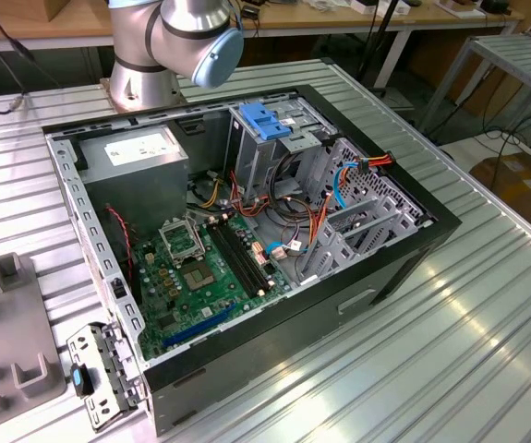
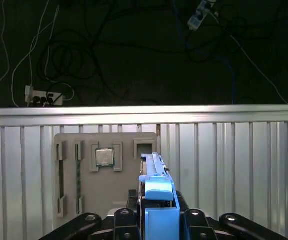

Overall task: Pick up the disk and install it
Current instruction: 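Pick up the disk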

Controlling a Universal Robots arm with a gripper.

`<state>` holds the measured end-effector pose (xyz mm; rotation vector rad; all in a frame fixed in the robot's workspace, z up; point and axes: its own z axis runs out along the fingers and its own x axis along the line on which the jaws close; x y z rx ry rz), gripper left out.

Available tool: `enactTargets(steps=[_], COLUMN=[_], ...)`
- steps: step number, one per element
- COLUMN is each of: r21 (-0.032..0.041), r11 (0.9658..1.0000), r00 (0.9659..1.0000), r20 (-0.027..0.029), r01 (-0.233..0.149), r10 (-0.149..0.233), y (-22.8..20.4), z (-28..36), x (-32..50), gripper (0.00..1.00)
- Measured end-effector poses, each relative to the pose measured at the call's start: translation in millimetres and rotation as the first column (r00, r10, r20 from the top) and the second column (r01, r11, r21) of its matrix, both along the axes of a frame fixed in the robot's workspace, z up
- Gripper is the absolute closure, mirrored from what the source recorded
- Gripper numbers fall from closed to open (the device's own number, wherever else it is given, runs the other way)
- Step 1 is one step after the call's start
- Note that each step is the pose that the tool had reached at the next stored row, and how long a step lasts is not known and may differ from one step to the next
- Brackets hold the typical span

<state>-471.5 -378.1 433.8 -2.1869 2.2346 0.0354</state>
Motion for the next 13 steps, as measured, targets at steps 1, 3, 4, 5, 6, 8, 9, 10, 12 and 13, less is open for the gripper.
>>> enactTargets(steps=[1, 3, 4, 5, 6, 8, 9, 10, 12, 13], r21=[0.0001, 0.0005, 0.0007, 0.0009, 0.001, 0.0014, 0.0016, 0.0018, 0.0025, 0.0028], r11=[1.0, 1.0, 1.0, 1.0, 1.0, 1.0, 1.0, 1.0, 1.0, 1.0], r00=[1.0, 1.0, 1.0, 1.0, 1.0, 1.0, 1.0, 1.0, 1.0, 1.0], r20=[-0.0001, -0.0001, -0.0001, -0.0001, -0.0001, -0.0001, -0.0001, -0.0002, -0.0001, -0.0002], r01=[0.0, 0.0, 0.0, 0.0, 0.0, 0.0, 0.0, 0.0, 0.0, 0.0], r10=[0.0, 0.0, 0.0, 0.0, 0.0, 0.0, 0.0, 0.0, 0.0, 0.0], y=[0.0, 0.0, 0.0, 0.0, 0.0, 0.0, 0.0, 0.0, 0.0, 0.0], z=[1.5, 3.7, 4.7, 5.7, 6.9, 9.2, 10.2, 11.4, 13.3, 14.4], x=[0.0, 0.0, 0.0, 0.0, 0.0, 0.0, 0.0, 0.0, 0.0, 0.0], gripper=[0.63, 0.63, 0.63, 0.63, 0.63, 0.63, 0.63, 0.63, 0.63, 0.63])
